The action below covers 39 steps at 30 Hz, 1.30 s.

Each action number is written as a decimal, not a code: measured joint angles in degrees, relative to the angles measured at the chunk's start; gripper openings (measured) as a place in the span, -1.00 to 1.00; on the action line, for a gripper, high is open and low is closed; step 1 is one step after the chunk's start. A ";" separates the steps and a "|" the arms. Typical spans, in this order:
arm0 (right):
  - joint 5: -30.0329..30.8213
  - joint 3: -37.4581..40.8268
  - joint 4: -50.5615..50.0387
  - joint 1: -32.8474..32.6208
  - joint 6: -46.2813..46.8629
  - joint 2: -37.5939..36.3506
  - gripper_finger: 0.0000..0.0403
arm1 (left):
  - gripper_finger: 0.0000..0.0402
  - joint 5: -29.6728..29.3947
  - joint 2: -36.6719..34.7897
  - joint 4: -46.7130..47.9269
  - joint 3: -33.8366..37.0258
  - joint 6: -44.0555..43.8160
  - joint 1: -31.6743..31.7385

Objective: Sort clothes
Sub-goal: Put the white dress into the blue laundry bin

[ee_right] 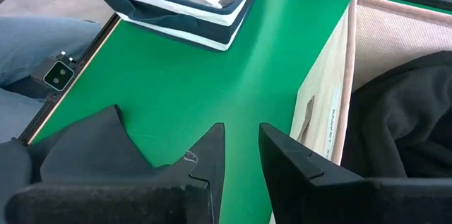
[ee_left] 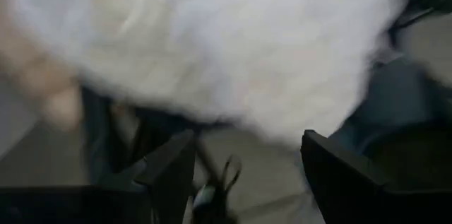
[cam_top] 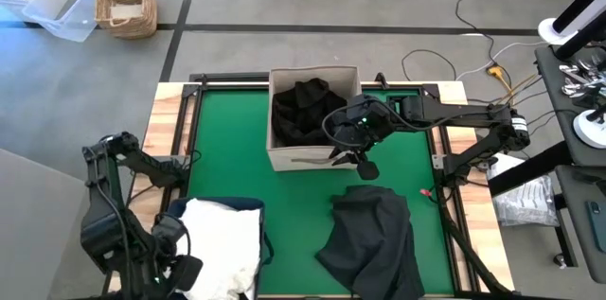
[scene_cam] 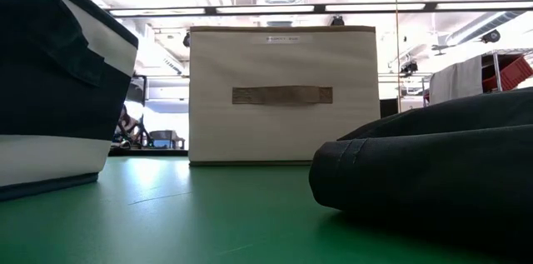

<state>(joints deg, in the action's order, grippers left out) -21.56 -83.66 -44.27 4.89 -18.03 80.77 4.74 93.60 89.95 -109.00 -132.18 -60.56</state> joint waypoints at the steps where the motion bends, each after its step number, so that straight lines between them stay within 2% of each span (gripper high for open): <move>1: -0.02 0.00 -0.02 0.01 0.01 0.00 -0.61 | 0.17 -4.09 0.00 0.09 -0.05 1.09 -0.10; 4: -0.02 0.12 0.02 0.01 -0.29 0.00 -0.63 | 0.17 -16.29 1.01 -0.42 0.29 7.61 -0.30; 7: -0.02 0.45 -0.04 0.01 -0.80 -0.02 -0.64 | 0.17 -21.26 3.71 -2.08 0.43 17.99 -0.30; 11: -0.02 0.57 -0.15 -0.01 -0.79 -0.02 -0.62 | 0.13 -21.05 8.98 -1.95 -0.37 23.51 -0.41; 16: -0.02 0.61 -0.43 0.00 -0.76 -0.02 -0.57 | 0.05 -13.76 15.05 -0.78 -3.62 24.50 -0.35; 18: -0.02 0.61 -0.42 0.01 -0.82 -0.02 -0.55 | -0.04 -13.01 17.39 0.32 -6.24 25.42 -0.44; 21: -0.03 0.61 -0.35 0.00 -0.90 -0.02 -0.54 | -0.27 -13.96 20.29 0.10 -10.67 28.40 -0.65; 26: -0.02 0.61 -0.14 0.00 -0.65 -0.02 -0.57 | -0.88 -16.36 23.39 0.07 -15.55 33.37 -0.56; 27: -0.02 0.61 -0.16 0.01 -0.56 -0.02 -0.59 | -0.94 -16.43 23.58 -0.08 -15.61 33.51 -0.56; 31: -0.02 0.61 -0.20 -0.01 -0.32 -0.02 -0.63 | -0.96 -14.66 23.92 0.07 -13.65 32.03 -0.76; 39: -0.02 0.63 -0.20 0.01 -0.06 -0.02 -0.66 | -1.00 -13.21 22.86 -0.11 -3.58 30.58 -0.70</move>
<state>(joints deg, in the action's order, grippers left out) -21.58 -83.02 -44.47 4.91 -18.09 80.75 -8.47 116.47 89.84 -112.58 -101.60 -61.26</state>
